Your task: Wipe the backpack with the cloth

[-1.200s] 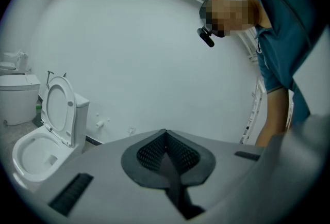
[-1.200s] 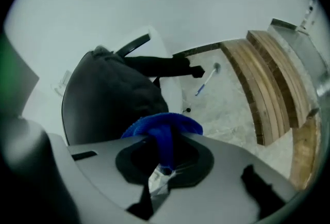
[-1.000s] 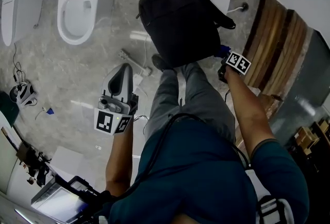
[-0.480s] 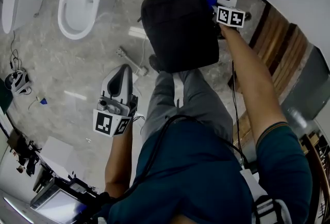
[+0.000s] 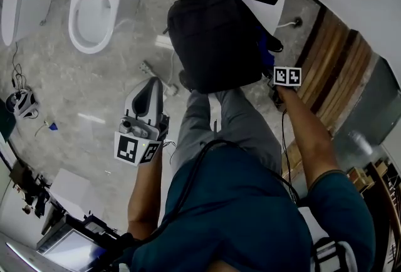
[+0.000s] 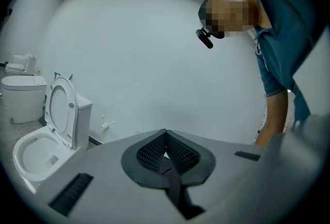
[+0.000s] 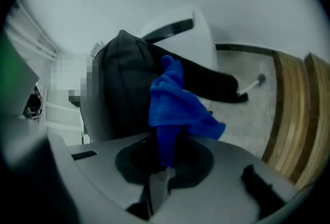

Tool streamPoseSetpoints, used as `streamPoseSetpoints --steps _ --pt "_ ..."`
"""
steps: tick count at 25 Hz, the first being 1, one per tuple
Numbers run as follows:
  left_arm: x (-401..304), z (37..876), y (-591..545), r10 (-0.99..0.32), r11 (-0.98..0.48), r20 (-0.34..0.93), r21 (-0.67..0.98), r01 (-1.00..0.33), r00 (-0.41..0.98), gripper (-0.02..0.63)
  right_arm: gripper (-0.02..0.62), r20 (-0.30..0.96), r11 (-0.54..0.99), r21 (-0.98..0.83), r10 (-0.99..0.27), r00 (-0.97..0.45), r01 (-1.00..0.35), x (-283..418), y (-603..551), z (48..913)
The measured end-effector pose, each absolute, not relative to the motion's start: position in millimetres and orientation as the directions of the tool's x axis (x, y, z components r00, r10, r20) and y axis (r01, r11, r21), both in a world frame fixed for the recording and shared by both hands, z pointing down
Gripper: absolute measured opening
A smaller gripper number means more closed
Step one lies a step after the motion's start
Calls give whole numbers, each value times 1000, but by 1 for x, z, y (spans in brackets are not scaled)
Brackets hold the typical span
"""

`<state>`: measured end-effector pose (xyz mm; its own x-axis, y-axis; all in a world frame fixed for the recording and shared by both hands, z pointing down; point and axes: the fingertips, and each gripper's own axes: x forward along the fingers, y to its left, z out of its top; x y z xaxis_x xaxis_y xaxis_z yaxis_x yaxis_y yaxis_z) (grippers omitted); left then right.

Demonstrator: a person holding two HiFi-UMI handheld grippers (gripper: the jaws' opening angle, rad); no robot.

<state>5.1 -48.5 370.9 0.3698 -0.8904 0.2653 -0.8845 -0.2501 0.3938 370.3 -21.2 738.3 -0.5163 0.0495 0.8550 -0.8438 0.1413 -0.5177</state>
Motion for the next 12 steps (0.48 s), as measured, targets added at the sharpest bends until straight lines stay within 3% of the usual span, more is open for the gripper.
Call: streamPoseSetpoints --steps 3,7,12 --pt "11 374 -51 -882 -265 269 394 -880 386 5 26 847 59 -532 39 -531 -844 388 18 736" --pt "17 376 -52 -875 -277 273 394 -876 399 5 26 848 230 -520 20 -530 -823 373 -22 739" --pt "16 374 -50 -882 -269 267 394 -879 390 5 26 705 338 -613 -173 -688 -714 290 -179 708"
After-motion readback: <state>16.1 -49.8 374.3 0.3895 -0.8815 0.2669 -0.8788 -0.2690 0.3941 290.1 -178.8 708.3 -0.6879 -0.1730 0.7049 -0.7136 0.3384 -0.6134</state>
